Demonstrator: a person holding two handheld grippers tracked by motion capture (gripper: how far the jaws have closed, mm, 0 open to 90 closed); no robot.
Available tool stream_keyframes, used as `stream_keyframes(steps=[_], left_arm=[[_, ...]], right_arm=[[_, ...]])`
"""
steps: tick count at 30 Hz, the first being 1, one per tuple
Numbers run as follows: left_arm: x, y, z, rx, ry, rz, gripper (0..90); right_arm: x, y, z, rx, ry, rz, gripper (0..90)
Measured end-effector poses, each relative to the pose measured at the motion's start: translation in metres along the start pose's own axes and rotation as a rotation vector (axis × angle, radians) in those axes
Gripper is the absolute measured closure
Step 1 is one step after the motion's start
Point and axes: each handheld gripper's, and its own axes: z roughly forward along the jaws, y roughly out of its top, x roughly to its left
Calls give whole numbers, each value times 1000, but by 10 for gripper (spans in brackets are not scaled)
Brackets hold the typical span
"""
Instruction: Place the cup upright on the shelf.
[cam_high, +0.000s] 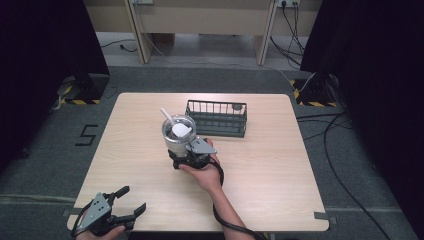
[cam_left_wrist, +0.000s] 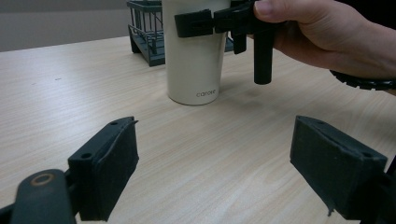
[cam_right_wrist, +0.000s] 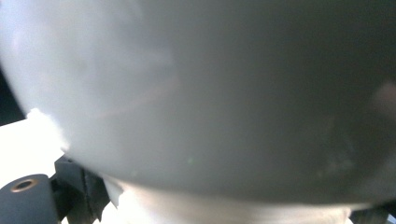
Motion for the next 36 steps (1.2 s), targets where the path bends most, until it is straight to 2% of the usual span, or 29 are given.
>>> stream_keyframes(steps=[13, 21, 26, 36], left_arm=[[1, 0, 0, -3, -1, -7, 145], [1, 0, 0, -4, -2, -8, 146], [1, 0, 0, -5, -1, -9, 145], [0, 0, 0, -9, -1, -7, 145]], right_arm=[[0, -1, 0, -12, -1, -8, 101], [-1, -1, -2, -28, -14, 10, 101], [-4, 4, -6, -50, -23, 20, 101], [-10, 15, -14, -57, -35, 12, 102]])
